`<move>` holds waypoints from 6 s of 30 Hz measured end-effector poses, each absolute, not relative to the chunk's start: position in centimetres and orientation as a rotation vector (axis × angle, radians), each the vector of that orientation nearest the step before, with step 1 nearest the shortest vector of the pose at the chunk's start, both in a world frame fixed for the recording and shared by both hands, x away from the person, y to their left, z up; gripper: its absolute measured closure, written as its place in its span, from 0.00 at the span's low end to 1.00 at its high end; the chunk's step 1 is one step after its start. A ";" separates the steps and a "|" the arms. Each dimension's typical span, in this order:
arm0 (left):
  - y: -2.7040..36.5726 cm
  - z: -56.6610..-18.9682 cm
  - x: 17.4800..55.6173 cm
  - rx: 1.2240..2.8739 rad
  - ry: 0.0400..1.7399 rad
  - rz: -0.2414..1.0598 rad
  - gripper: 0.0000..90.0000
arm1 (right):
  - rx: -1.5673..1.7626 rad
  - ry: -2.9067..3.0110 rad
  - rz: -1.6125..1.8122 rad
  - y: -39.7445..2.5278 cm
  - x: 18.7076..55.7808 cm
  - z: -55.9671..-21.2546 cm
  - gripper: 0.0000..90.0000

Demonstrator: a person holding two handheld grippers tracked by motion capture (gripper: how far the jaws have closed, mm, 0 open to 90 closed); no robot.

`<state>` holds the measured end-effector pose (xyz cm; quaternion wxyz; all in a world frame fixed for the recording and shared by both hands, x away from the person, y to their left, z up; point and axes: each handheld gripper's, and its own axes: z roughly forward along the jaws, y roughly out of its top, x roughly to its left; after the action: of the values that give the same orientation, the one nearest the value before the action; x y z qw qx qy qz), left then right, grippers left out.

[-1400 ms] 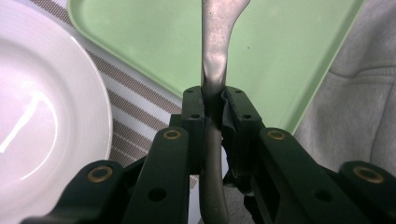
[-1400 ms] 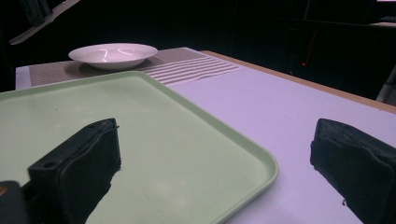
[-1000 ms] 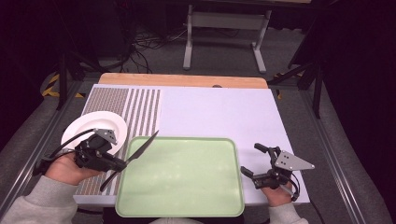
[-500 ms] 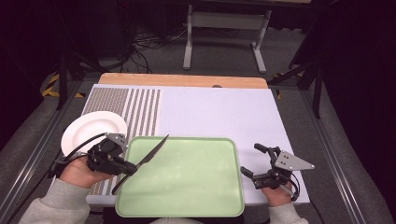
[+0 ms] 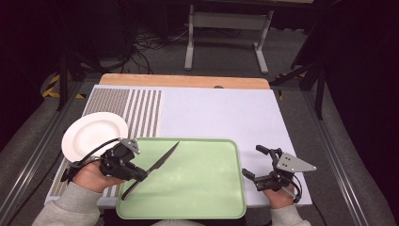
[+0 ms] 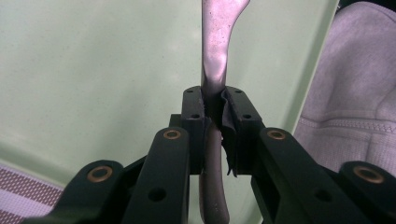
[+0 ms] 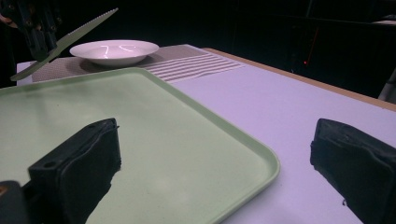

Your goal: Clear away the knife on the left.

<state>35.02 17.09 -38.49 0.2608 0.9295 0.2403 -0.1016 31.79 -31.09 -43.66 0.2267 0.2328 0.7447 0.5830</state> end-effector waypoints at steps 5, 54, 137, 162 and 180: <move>16.3 -39.1 35.1 2.546 0.646 -0.288 0.89 | 0.641 2.055 1.605 -31.1 31.8 -43.7 0.03; 14.4 -43.0 35.8 2.639 1.019 -0.334 0.89 | 0.644 2.053 1.609 -31.1 31.8 -43.7 0.03; 12.8 -43.1 35.2 2.752 0.436 0.043 1.00 | 0.642 2.057 1.609 -31.2 31.8 -43.7 0.03; 15.8 -43.3 35.5 2.710 0.581 0.055 1.00 | 0.643 2.058 1.605 -31.3 31.8 -43.7 0.03; 17.3 -43.5 35.1 2.667 0.653 0.055 1.00 | 0.641 2.060 1.608 -31.2 31.8 -43.7 0.03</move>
<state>35.13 17.30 -43.46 0.1963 0.9522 0.2331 0.0197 31.84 -31.21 -43.74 0.2237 0.2324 0.7462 0.5824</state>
